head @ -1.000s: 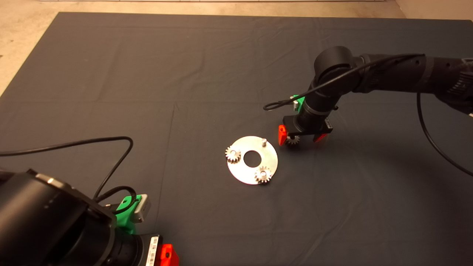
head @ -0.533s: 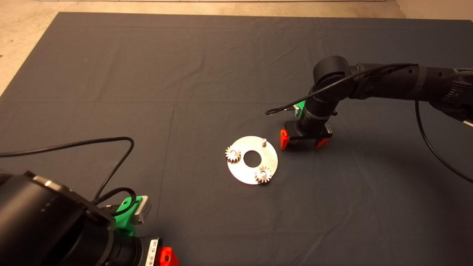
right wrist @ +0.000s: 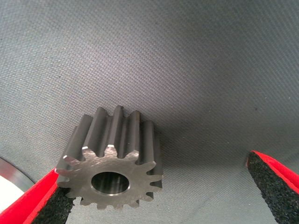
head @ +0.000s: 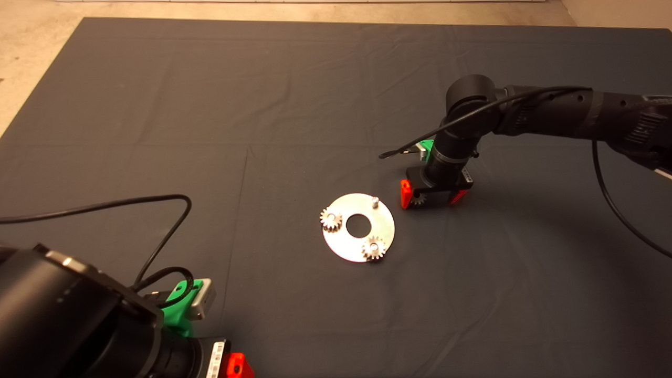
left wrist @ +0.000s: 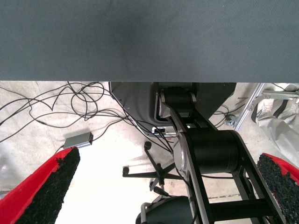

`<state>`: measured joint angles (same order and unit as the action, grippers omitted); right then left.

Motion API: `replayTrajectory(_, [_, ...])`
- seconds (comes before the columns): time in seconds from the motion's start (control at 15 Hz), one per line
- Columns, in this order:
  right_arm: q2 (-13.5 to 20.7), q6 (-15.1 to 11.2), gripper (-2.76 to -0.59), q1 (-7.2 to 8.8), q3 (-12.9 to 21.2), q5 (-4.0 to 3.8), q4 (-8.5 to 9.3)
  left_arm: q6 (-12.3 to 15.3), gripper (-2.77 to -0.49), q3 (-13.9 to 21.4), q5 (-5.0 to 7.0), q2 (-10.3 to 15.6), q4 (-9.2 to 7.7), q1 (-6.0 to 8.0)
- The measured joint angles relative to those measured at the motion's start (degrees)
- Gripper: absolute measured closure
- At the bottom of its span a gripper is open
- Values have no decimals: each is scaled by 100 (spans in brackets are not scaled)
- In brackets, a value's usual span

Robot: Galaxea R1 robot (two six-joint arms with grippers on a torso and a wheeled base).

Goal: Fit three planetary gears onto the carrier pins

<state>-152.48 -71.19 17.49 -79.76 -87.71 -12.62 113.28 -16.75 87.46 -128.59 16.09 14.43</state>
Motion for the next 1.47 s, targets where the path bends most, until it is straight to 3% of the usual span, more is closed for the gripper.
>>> replayTrajectory(0.27, [-162,27,-260,17,-67,-127,-14,-2,-277,2,-2,0,0,-2])
replayTrajectory(0.4, [-282,28,-254,15,-83,-93,-21,-3,-277,2,-2,-13,0,-21])
replayTrajectory(0.47, [-350,30,-254,13,-83,-21,-24,-3,-277,2,-5,-13,0,-49])
replayTrajectory(0.53, [-403,33,-254,13,-80,-1,-24,-3,-277,2,0,-13,1,-46])
replayTrajectory(0.93, [-422,69,-225,13,-83,6,-27,-22,-277,2,-2,-13,2,-63])
replayTrajectory(1.27, [-419,90,-224,15,-83,6,-27,-25,-277,2,0,-13,2,-94])
replayTrajectory(1.47, [-417,226,-211,15,-110,6,-27,-28,-277,2,0,-13,2,-129])
